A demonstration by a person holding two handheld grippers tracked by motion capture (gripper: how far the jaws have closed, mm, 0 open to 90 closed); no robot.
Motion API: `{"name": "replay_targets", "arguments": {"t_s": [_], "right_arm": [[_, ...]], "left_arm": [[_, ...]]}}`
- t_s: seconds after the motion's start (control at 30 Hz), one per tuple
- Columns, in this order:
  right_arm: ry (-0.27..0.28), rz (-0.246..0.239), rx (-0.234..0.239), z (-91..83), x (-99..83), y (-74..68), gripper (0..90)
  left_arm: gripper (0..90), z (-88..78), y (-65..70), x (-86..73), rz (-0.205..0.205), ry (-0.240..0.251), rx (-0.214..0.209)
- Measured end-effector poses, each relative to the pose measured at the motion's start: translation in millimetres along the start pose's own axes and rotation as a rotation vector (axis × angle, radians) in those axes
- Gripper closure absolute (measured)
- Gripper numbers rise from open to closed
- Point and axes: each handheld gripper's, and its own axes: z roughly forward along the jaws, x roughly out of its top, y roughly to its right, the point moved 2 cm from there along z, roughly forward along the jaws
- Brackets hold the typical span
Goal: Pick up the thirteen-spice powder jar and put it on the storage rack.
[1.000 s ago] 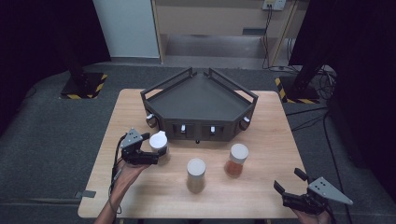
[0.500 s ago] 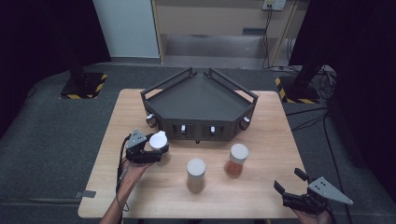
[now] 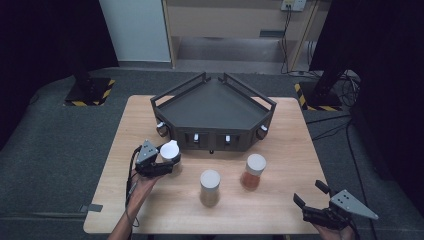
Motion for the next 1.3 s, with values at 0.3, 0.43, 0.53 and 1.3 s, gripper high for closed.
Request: {"name": "replay_targets", "arguments": {"t_s": [0.3,0.43,0.53,1.3], "right_arm": [[-0.001,-0.001,0.002,0.0,0.3,-0.2,6.8],[-0.001,-0.001,0.002,0.1,0.3,-0.2,6.8],[-0.003,0.0,0.002,0.1,0.4,-0.3,6.8],[-0.001,-0.002,0.007,0.8,0.1,0.1,6.9]], "left_arm": [[29.5,-8.8,-8.1,9.3,0.001,0.016,-0.057],[29.5,-13.4,-10.0,17.2,0.013,0.024,-0.081],[29.5,-17.3,-10.3,25.7,0.032,0.024,-0.095],[29.6,-32.9,-8.4,93.9,0.057,0.059,-0.147]]}}
